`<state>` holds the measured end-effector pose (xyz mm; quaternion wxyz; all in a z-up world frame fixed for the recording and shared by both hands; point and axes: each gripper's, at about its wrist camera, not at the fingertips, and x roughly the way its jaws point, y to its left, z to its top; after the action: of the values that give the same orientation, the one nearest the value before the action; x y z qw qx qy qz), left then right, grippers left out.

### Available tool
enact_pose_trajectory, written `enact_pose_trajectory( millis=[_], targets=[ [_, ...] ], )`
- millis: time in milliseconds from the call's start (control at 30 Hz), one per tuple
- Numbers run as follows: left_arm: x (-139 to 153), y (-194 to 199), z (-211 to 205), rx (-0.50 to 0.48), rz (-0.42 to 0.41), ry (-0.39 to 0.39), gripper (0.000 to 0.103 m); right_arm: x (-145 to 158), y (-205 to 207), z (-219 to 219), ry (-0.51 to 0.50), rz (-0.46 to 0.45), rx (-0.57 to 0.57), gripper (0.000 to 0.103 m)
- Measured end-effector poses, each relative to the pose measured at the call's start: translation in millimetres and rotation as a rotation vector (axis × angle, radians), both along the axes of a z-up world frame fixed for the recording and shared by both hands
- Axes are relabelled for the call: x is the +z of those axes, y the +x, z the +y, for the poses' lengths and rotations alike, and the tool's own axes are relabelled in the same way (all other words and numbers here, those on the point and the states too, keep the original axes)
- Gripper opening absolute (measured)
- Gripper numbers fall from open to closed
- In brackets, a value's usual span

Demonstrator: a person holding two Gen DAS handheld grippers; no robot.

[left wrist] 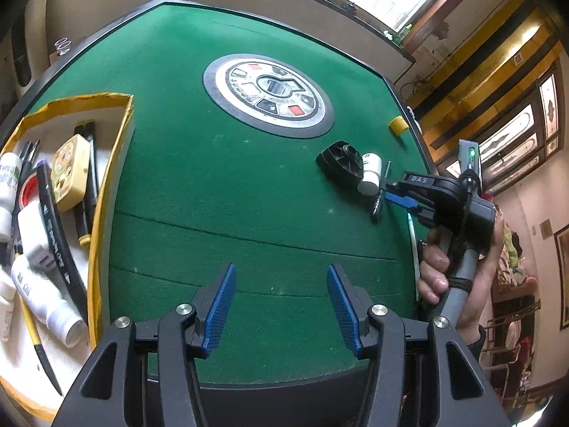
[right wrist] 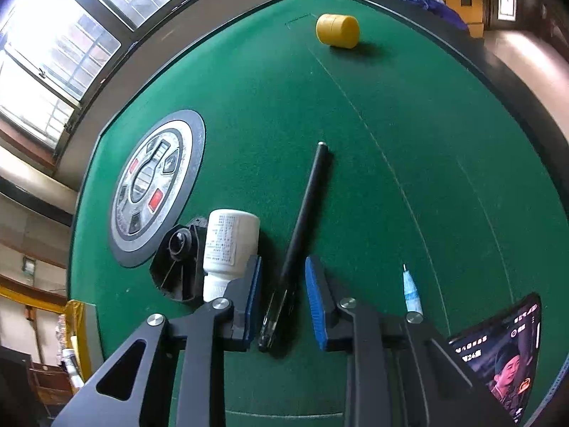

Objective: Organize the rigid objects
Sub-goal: 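Move both tools back toward the white bottle and black part, then grasp the black plastic part with the left tool while the right tool grasps a black marker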

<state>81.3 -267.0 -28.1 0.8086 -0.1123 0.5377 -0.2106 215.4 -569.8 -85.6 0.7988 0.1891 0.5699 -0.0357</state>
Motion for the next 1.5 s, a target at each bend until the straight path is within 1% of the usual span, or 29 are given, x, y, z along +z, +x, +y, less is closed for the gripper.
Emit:
enact_pose_trajectory(
  millis=[33, 67, 100, 133, 200, 233, 300, 400, 467, 567, 667, 733, 800, 833, 900, 1033, 1067, 1133, 1200, 1267, 1300, 1500],
  targets=[
    [2, 3, -4, -0.011, 0.001, 0.007, 0.056, 0, 1, 0, -0.02, 0.001, 0.001, 0.019],
    [5, 7, -10, -0.027, 0.0, 0.017, 0.056, 0, 1, 3, -0.061, 0.004, 0.003, 0.013],
    [8, 10, -15, -0.041, -0.003, 0.023, 0.056, 1, 0, 6, -0.087, 0.002, 0.009, 0.012],
    [11, 14, -20, -0.055, -0.005, 0.03, 0.056, 1, -2, 5, -0.088, 0.0, 0.008, 0.011],
    [15, 25, -34, -0.089, -0.007, 0.041, 0.057, 2, -7, 3, -0.078, -0.001, 0.004, 0.01],
    [15, 32, -42, -0.107, -0.002, 0.049, 0.061, 3, -12, 3, -0.069, -0.001, 0.002, 0.01],
    [13, 47, -58, -0.141, 0.007, 0.062, 0.064, 2, -18, 2, -0.054, -0.003, -0.005, 0.01],
    [4, 68, -87, -0.193, 0.003, 0.113, 0.064, 2, -30, 4, -0.035, -0.007, -0.006, 0.009],
    [-4, 81, -109, -0.245, 0.001, 0.141, 0.064, 2, -38, 5, -0.028, -0.01, 0.0, 0.009],
    [-12, 98, -136, -0.297, -0.003, 0.166, 0.064, 3, -45, 7, -0.019, -0.011, 0.011, 0.009],
    [-13, 112, -156, -0.329, -0.046, 0.192, 0.064, 3, -49, 7, -0.008, -0.015, 0.018, 0.009],
    [-14, 122, -168, -0.354, -0.079, 0.217, 0.066, 3, -49, 7, -0.003, -0.016, 0.021, 0.009],
    [-16, 132, -173, -0.351, -0.101, 0.241, 0.067, 3, -49, 7, -0.003, -0.018, 0.025, 0.009],
    [-19, 138, -175, -0.35, -0.098, 0.248, 0.067, 3, -49, 6, -0.002, -0.018, 0.027, 0.009],
    [-26, 149, -180, -0.367, -0.07, 0.241, 0.067, 2, -49, 5, 0.003, -0.021, 0.029, 0.009],
    [-39, 156, -187, -0.407, -0.039, 0.249, 0.067, 3, -50, 4, 0.008, -0.021, 0.03, 0.009],
    [-44, 155, -188, -0.42, -0.039, 0.275, 0.067, 3, -50, 4, 0.007, -0.021, 0.03, 0.009],
    [-49, 152, -189, -0.426, -0.034, 0.297, 0.067, 4, -50, 5, 0.005, -0.02, 0.031, 0.009],
    [-53, 150, -185, -0.425, -0.022, 0.288, 0.069, 4, -50, 6, -0.001, -0.019, 0.034, 0.009],
    [-54, 148, -176, -0.391, -0.02, 0.265, 0.069, 4, -50, 6, -0.004, -0.019, 0.034, 0.009],
    [-53, 146, -173, -0.385, -0.022, 0.267, 0.068, 4, -51, 7, -0.006, -0.019, 0.034, 0.009],
    [-47, 114, -150, -0.334, -0.043, 0.346, 0.067, 5, -51, 10, -0.024, -0.019, 0.043, 0.009]
  ],
)
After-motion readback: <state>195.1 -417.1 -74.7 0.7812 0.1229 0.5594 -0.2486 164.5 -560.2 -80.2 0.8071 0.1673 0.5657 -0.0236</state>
